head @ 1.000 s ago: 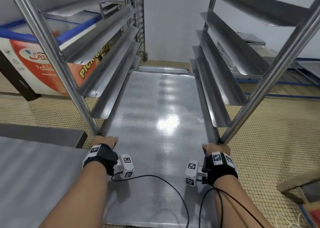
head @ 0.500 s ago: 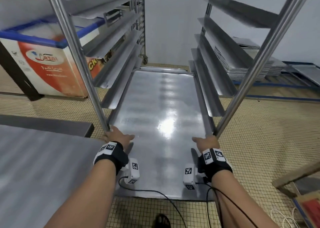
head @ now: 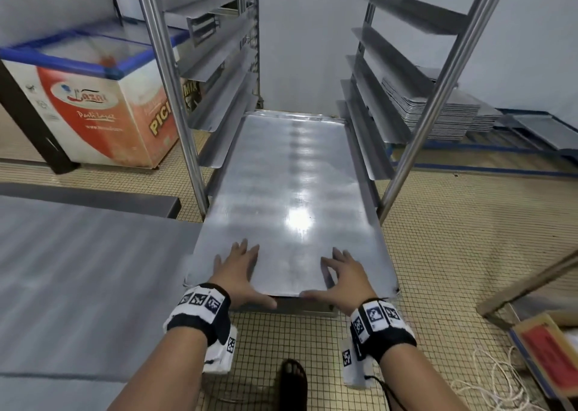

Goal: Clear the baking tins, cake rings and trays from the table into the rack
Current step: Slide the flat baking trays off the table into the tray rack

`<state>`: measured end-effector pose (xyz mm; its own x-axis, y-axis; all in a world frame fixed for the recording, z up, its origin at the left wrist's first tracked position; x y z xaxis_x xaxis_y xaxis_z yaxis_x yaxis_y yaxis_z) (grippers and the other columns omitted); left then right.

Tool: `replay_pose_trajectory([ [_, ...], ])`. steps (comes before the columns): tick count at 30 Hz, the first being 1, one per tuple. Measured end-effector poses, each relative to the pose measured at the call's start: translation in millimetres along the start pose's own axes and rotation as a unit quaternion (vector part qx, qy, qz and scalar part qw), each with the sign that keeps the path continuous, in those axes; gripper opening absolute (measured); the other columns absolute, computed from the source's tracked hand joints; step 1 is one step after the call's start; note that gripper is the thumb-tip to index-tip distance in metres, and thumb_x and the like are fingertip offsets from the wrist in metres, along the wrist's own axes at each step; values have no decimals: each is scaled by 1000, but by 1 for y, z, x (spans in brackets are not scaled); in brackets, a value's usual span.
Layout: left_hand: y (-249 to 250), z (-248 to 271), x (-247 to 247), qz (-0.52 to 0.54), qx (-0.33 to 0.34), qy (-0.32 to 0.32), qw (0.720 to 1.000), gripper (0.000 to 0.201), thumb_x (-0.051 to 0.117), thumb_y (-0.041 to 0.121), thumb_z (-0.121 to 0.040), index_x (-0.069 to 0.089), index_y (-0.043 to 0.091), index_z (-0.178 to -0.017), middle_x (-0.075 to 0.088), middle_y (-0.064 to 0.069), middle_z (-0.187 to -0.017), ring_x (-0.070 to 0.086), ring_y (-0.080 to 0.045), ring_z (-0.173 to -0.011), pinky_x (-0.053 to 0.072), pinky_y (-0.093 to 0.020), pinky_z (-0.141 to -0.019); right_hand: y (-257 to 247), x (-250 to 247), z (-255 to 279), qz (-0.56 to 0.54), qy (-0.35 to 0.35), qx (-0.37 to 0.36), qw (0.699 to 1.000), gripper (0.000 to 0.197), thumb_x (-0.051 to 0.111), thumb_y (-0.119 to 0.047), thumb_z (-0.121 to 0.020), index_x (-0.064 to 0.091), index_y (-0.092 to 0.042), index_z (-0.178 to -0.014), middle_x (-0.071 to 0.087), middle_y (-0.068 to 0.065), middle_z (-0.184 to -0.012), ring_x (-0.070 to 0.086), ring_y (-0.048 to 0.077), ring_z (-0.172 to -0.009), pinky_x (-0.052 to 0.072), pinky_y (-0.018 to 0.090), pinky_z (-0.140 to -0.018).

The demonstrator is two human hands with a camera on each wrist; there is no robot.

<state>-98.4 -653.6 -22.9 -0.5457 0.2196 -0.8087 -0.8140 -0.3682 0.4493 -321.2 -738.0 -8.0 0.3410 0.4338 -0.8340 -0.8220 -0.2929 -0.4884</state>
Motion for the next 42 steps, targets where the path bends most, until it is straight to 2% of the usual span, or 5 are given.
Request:
replay_pose_trajectory([
  [4, 2, 4, 6, -102, 34, 78, 991, 102, 79, 38, -76, 18, 23, -157, 6, -2, -167, -1, -21, -154, -7, -52, -122, 0, 14, 2, 125, 5, -56, 991, 103, 83, -41, -69, 27, -26, -154, 12, -2, -163, 1, 22, -152, -1, 45, -122],
  [8, 2, 5, 12, -151, 31, 91, 984, 93, 74, 23, -84, 16, 22, -158, 5, -2, -167, 0, -20, -154, -5, -52, -122, -2, 23, -1, 230, 64, -103, 966, 88, 74, -6, -74, 32, -21, -149, 24, 4, -157, 12, 30, -149, 10, 51, -120],
  [21, 5, -43, -8, -145, 35, 89, 985, 93, 70, 18, -84, 14, 22, -158, 1, -1, -167, -3, -19, -154, -8, -52, -120, -5, 11, -49, 229, 109, -109, 961, 85, 77, -2, -69, 40, -15, -145, 34, 8, -154, 22, 36, -146, 15, 54, -118],
  [26, 11, -80, -24, -157, 32, 87, 983, 92, 67, 15, -86, 12, 22, -159, -1, -1, -168, -5, -19, -154, -8, -53, -120, -7, -6, -85, 224, 145, -117, 957, 82, 81, 5, -56, 56, -13, -131, 52, 11, -140, 41, 39, -136, 28, 57, -112],
  [42, 22, -199, -75, -159, 32, 84, 983, 89, 68, 12, -85, 17, 21, -158, 3, -2, -167, -1, -20, -154, -2, -56, -121, -10, -52, -205, 213, 114, -113, 964, 77, 74, -9, -78, 37, -19, -145, 32, 6, -155, 19, 31, -148, 10, 52, -121],
])
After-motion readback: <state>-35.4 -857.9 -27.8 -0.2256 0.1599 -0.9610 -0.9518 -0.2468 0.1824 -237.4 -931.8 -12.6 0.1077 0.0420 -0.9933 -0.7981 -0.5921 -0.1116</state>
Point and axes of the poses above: each hand's wrist, its own z-axis away from the middle knuckle, its own x-axis out of the palm, y = z × x, the point moved 8 cm from there along -z, towards the middle knuckle
